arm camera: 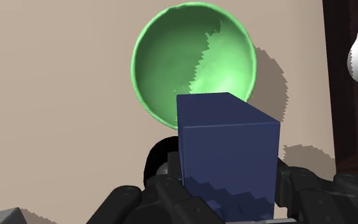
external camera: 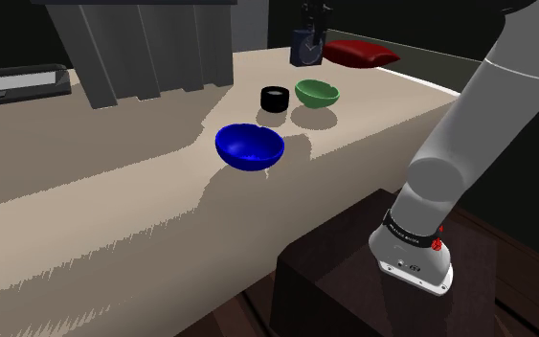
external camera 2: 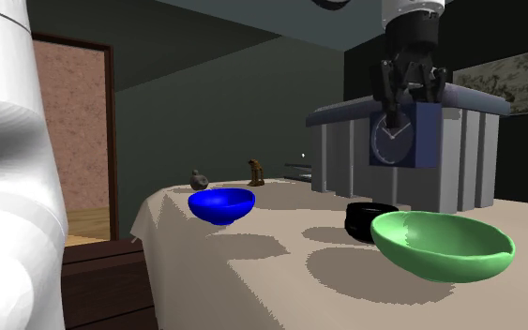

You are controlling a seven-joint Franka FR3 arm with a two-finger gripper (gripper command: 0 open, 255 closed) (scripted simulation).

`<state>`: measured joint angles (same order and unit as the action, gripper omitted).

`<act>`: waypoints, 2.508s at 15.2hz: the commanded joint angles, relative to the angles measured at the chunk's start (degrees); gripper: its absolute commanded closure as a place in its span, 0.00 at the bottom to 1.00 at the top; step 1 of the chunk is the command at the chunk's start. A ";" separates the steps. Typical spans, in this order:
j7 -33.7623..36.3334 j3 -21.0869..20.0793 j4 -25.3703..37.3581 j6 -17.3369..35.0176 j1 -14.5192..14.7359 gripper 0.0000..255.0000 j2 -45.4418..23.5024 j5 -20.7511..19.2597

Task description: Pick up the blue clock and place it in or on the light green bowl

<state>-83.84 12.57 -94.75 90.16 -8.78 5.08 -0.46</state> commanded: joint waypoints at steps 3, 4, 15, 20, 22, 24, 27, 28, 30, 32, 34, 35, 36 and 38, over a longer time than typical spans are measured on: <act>-5.87 3.19 1.09 -0.87 -2.59 1.00 -0.23 -0.17; -7.17 3.89 1.45 -1.00 -3.17 1.00 -0.46 -0.15; -6.86 3.79 -9.01 7.80 -3.16 1.00 1.26 -0.64; -6.83 3.82 -13.09 11.68 -3.20 1.00 1.47 -0.72; -6.84 3.84 -14.01 12.59 -3.21 1.00 1.48 -0.73; -6.84 3.84 -14.00 12.59 -3.21 1.00 1.48 -0.72; -6.84 3.84 -14.00 12.59 -3.21 1.00 1.48 -0.72; -6.84 3.84 -14.00 12.59 -3.21 1.00 1.48 -0.72; -6.84 3.84 -14.00 12.59 -3.21 0.00 1.48 -0.72; -6.84 3.84 -14.00 12.59 -3.21 0.00 1.48 -0.72; -6.84 3.84 -14.00 12.59 -3.21 0.00 1.47 -0.72; -6.84 3.84 -14.00 12.59 -3.21 0.00 1.47 -0.72; -6.85 3.82 -12.06 10.66 -3.20 0.00 1.46 -0.71; -6.92 3.81 -7.90 6.77 -3.18 0.00 1.18 -0.62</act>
<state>-90.81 16.44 -104.44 98.74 -12.00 6.29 -1.09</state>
